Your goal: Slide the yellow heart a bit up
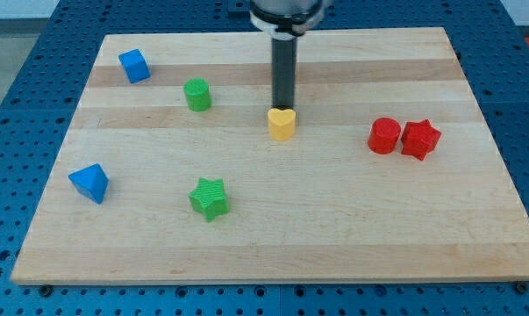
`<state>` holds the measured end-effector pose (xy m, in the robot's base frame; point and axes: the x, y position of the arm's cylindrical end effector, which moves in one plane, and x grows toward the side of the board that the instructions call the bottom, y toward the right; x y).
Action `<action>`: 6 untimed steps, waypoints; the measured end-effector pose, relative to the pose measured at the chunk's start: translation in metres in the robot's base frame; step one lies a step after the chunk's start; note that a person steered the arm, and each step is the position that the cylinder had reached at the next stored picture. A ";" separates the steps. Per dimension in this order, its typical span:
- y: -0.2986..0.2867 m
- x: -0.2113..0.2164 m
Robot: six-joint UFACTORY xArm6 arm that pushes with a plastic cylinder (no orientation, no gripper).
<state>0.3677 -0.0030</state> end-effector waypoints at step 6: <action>0.037 0.034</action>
